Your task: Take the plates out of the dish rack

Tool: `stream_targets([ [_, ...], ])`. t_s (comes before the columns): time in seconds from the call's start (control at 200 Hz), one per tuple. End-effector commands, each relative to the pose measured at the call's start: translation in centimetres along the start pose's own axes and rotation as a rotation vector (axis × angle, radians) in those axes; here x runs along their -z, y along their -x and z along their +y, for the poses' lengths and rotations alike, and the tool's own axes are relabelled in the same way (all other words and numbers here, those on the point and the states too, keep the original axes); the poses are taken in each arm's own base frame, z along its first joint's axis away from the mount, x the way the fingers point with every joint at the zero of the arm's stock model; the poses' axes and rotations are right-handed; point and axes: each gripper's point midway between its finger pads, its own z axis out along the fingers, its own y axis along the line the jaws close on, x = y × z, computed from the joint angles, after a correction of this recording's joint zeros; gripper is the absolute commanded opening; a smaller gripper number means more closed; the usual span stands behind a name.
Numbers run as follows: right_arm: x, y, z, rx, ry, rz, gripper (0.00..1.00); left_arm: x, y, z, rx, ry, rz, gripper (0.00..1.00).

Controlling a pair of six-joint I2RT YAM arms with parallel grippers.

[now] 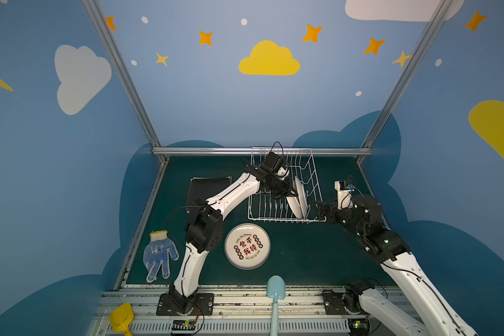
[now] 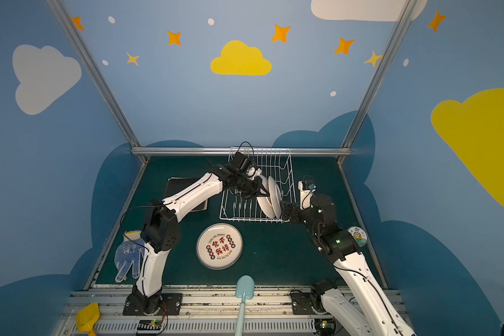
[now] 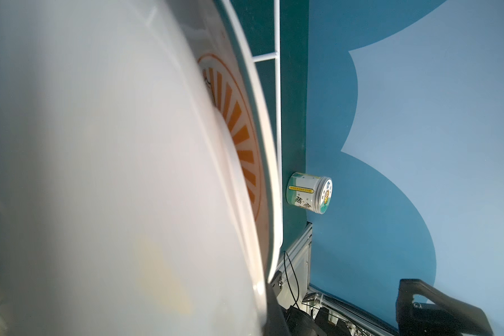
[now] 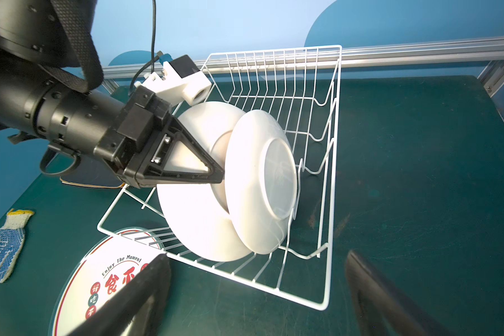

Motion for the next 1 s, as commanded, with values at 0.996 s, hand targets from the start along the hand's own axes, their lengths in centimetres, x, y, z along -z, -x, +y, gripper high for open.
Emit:
stream_targets([
  [0.996,0.0,2.1,0.9,-0.043,0.045,-0.057,0.93,10.1,-0.7,-1.8,0.026,-0.200,-0.055,0.03],
])
